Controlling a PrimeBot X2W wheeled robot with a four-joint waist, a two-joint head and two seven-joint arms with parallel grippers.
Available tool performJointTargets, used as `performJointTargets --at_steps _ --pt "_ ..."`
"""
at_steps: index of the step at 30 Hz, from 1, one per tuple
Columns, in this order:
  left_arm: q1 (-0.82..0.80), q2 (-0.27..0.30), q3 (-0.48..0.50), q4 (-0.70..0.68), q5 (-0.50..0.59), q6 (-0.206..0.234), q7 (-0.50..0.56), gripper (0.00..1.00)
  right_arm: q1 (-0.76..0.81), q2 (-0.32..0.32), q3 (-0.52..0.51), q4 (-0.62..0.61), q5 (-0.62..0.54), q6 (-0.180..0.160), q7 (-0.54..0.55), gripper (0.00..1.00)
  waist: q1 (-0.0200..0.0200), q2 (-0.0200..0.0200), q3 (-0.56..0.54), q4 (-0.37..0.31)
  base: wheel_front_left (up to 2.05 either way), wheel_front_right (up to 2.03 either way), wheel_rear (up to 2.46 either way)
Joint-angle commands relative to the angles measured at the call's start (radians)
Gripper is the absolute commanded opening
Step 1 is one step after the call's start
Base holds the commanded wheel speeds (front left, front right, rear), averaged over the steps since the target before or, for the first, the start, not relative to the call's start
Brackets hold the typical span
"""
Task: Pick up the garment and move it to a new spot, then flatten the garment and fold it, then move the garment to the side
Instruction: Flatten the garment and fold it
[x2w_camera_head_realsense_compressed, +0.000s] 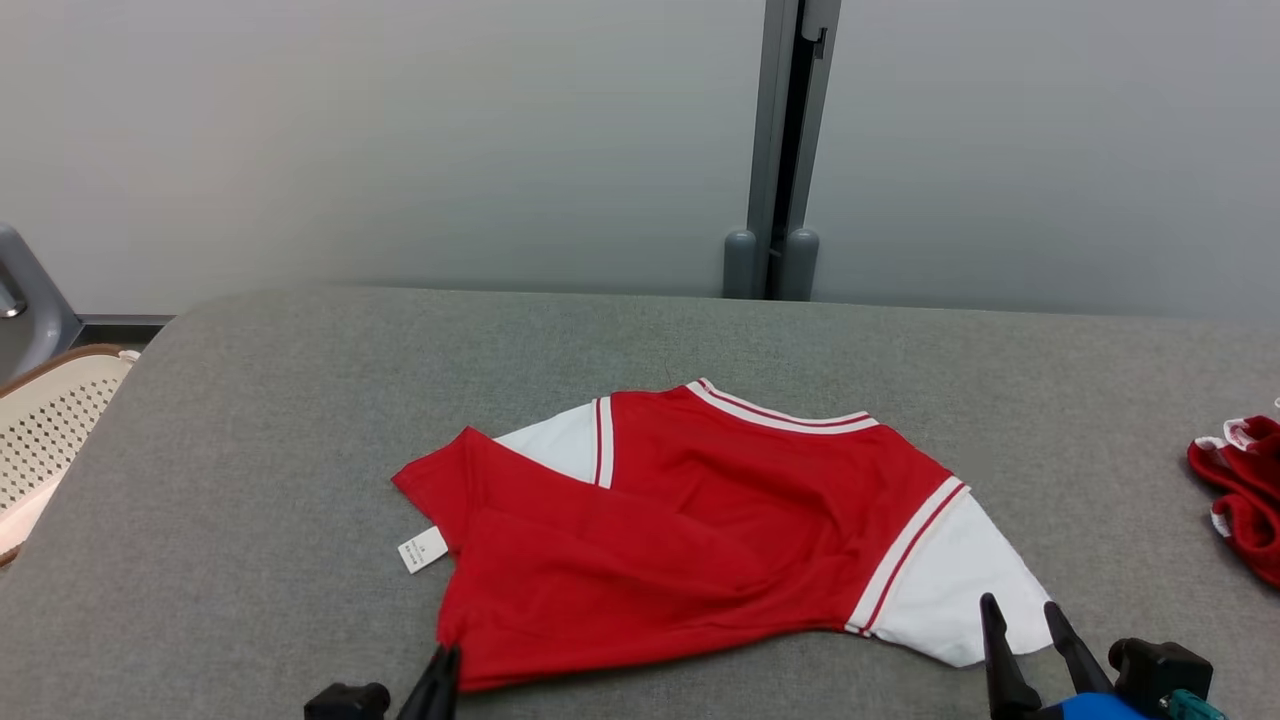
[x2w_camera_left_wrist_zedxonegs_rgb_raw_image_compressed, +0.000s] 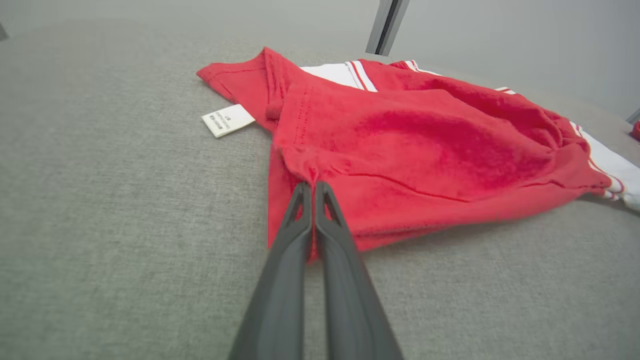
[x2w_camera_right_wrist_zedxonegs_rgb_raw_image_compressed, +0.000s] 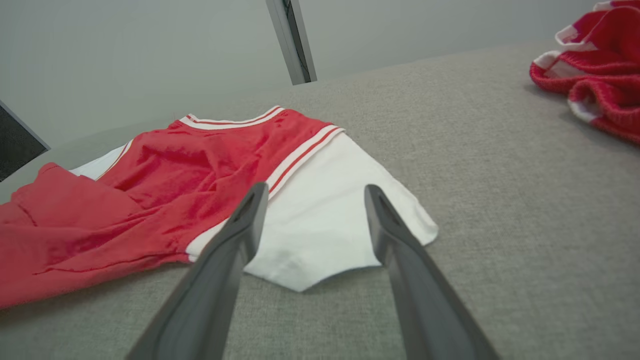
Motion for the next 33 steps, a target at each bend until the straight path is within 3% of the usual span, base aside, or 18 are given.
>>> performJointTargets --at_steps 1,10,11,12,13,20,33 --pt "-0.001 0.008 0.021 -0.005 0.011 0.011 -0.005 0.0 0.016 -0.002 0.0 -0.004 0.003 0.0 0.0 1.0 0.0002 0.0 -0.002 -0.001 0.0 0.0 0.0" --pt "0.008 0.031 0.15 -0.01 0.062 0.077 -0.005 0.0 0.014 -0.002 0.02 -0.027 -0.024 0.0 0.0 1.0 0.0002 0.0 -0.012 -0.038 0.0 0.0 0.0" --pt "0.016 0.029 0.16 -0.011 0.07 0.085 -0.005 0.07 0.016 -0.002 0.022 -0.032 -0.027 0.0 0.0 1.0 0.0002 0.0 -0.013 -0.043 0.0 0.0 0.0" --pt "0.022 0.026 0.171 -0.017 0.079 0.092 -0.005 0.4 0.019 -0.002 0.027 -0.041 -0.044 0.0 0.0 1.0 0.0002 0.0 -0.014 -0.049 0.0 0.0 0.0" --pt "0.029 0.022 0.184 -0.025 0.084 0.101 -0.005 1.0 0.022 -0.001 0.032 -0.052 -0.057 0.0 0.0 1.0 0.0002 0.0 -0.015 -0.054 0.0 0.0 0.0" --pt "0.107 -0.024 0.267 -0.143 0.144 0.135 -0.005 1.0 0.059 -0.002 0.019 -0.129 -0.085 0.0 0.0 1.0 0.0002 0.0 -0.021 -0.078 0.0 0.0 0.0" --pt "0.106 -0.054 0.303 -0.141 0.206 0.091 -0.005 1.0 0.034 -0.002 0.063 -0.045 -0.132 0.0 0.0 1.0 0.0002 0.0 0.003 -0.072 0.0 0.0 0.0"
